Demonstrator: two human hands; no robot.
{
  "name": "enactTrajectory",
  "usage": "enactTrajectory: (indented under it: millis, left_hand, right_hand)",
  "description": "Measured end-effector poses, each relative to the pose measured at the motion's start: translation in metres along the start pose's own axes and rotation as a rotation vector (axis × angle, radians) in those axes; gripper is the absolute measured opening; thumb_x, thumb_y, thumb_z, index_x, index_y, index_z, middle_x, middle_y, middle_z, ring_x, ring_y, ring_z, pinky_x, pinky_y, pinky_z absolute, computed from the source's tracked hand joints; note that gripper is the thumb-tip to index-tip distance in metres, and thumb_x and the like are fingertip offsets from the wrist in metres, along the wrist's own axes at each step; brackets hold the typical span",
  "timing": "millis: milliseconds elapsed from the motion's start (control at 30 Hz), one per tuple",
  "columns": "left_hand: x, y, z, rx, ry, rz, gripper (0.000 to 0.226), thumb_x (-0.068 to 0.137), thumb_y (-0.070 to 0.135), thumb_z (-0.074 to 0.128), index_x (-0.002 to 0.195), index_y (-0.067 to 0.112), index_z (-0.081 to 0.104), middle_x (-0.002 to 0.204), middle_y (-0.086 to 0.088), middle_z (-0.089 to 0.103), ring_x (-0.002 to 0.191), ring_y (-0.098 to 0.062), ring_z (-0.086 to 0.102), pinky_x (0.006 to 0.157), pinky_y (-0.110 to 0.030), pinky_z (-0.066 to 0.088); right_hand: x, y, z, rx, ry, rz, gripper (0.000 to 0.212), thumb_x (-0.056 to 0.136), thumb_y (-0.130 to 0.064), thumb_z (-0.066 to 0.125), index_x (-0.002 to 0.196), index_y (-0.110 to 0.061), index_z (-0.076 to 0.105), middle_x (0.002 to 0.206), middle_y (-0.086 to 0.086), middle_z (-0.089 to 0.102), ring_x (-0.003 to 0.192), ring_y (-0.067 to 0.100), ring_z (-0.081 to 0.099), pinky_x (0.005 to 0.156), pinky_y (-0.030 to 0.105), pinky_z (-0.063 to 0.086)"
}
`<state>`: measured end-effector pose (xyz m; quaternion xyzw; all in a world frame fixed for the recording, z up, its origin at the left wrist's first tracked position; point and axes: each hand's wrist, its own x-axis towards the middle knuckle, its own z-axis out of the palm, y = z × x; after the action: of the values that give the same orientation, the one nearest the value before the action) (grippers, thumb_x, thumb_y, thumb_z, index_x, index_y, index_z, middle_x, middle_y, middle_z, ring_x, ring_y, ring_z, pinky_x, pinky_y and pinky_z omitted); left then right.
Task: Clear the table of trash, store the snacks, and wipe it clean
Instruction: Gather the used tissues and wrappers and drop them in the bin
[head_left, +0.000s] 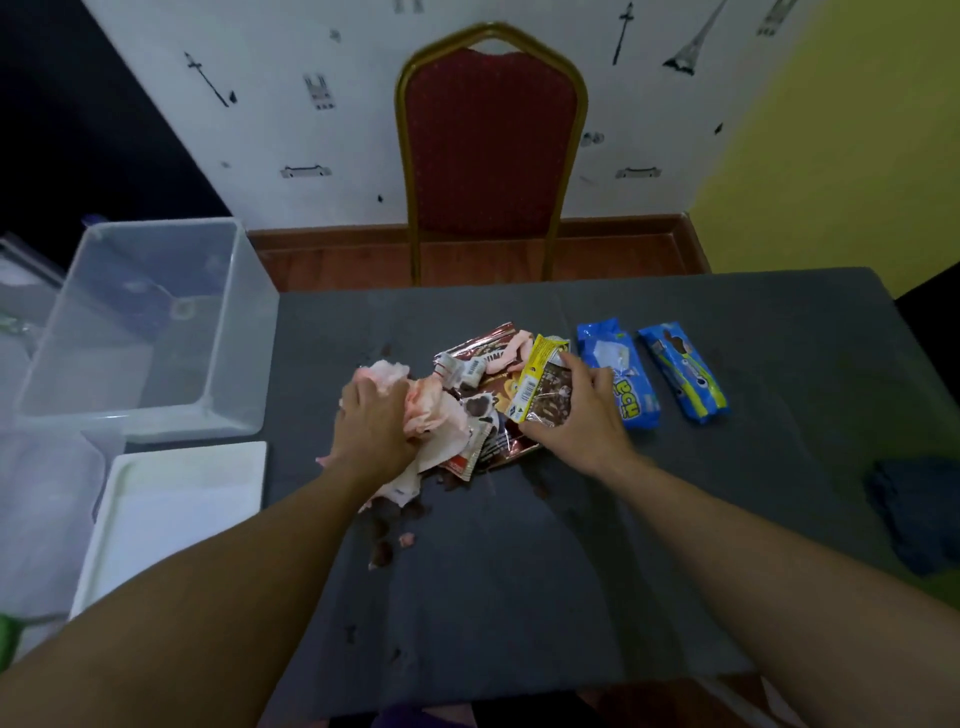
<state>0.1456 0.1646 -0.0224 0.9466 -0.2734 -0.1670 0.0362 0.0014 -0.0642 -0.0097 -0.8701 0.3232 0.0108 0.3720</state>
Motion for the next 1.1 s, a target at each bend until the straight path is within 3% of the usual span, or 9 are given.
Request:
enactTrajectory:
  millis: [100,233,333,400,500,600,733,900,1100]
  left_hand:
    - [0.007,-0.010,0.013,-0.126,-0.023,0.000,0.063,0.077,0.041,0.071,0.131,0.017,0.049,0.144,-0.016,0.020,0.138,-0.037,0.024,0.107,-0.048,0.040]
    - [0.014,-0.015,0.018,-0.221,-0.081,0.005,0.056,0.079,0.035,0.072,0.126,0.012,0.052,0.133,-0.011,0.045,0.117,-0.032,0.051,0.091,-0.042,0.049]
    - [0.016,-0.017,0.014,-0.228,-0.086,-0.005,0.046,0.078,0.025,0.071,0.119,0.014,0.053,0.115,-0.008,0.058,0.105,-0.028,0.058,0.083,-0.040,0.051]
    - [0.018,-0.019,0.012,-0.222,-0.083,-0.015,0.048,0.079,0.027,0.071,0.122,0.016,0.053,0.116,-0.008,0.061,0.104,-0.026,0.058,0.084,-0.041,0.052]
    - [0.017,-0.022,0.011,-0.109,-0.053,-0.017,0.051,0.081,0.031,0.070,0.126,0.015,0.051,0.131,-0.010,0.045,0.124,-0.030,0.041,0.092,-0.044,0.049]
    - [0.016,-0.024,0.009,-0.010,-0.024,-0.027,0.059,0.079,0.037,0.073,0.131,0.020,0.049,0.149,-0.011,0.022,0.141,-0.034,0.015,0.100,-0.050,0.043]
    - [0.020,-0.031,0.013,-0.075,-0.103,-0.002,0.082,0.074,0.038,0.082,0.143,0.022,0.040,0.164,-0.007,-0.005,0.149,-0.038,0.005,0.111,-0.053,0.034]
    - [0.028,-0.034,0.015,-0.139,-0.140,-0.007,0.076,0.074,0.037,0.077,0.139,0.021,0.041,0.142,-0.008,0.039,0.131,-0.034,0.038,0.105,-0.045,0.040]
    - [0.027,-0.030,0.011,-0.185,-0.174,-0.054,0.067,0.081,0.024,0.076,0.139,0.018,0.043,0.132,-0.012,0.049,0.116,-0.033,0.053,0.097,-0.041,0.046]
  right_hand:
    - [0.005,-0.001,0.006,-0.041,-0.040,-0.003,0.105,0.060,-0.036,0.091,0.142,-0.034,0.026,0.136,0.002,0.030,0.128,0.022,0.035,0.103,0.033,0.033]
    - [0.014,-0.006,0.010,-0.092,-0.091,0.012,0.108,0.053,-0.038,0.095,0.136,-0.034,0.026,0.138,0.003,0.035,0.128,0.024,0.031,0.108,0.045,0.035]
    - [0.018,-0.012,0.011,-0.084,-0.128,0.022,0.100,0.054,-0.057,0.090,0.130,-0.036,0.028,0.135,0.000,0.035,0.125,0.021,0.030,0.105,0.043,0.037]
    - [0.021,-0.016,0.013,-0.034,-0.117,0.038,0.076,0.063,-0.074,0.075,0.117,-0.039,0.035,0.127,-0.002,0.040,0.121,0.019,0.035,0.101,0.042,0.041]
    - [0.031,-0.022,0.016,-0.026,-0.048,0.019,0.044,0.080,-0.075,0.057,0.099,-0.037,0.045,0.112,-0.003,0.050,0.112,0.021,0.049,0.094,0.045,0.048]
    - [0.043,-0.028,0.018,-0.138,-0.065,-0.040,0.038,0.083,-0.064,0.063,0.098,-0.030,0.053,0.109,-0.004,0.042,0.110,0.019,0.047,0.093,0.039,0.046]
    - [0.056,-0.036,0.021,-0.248,-0.106,-0.182,0.044,0.080,-0.054,0.071,0.114,-0.031,0.055,0.137,0.000,0.032,0.130,0.023,0.032,0.102,0.044,0.044]
    - [0.072,-0.037,0.032,-0.434,-0.409,-0.197,0.081,0.086,-0.057,0.063,0.153,-0.048,0.019,0.166,-0.009,-0.006,0.152,0.029,-0.006,0.113,0.061,0.028]
    - [0.078,-0.038,0.040,-0.474,-0.400,-0.238,0.059,0.087,-0.050,0.059,0.143,-0.034,0.048,0.146,-0.001,0.038,0.136,0.027,0.024,0.109,0.047,0.037]
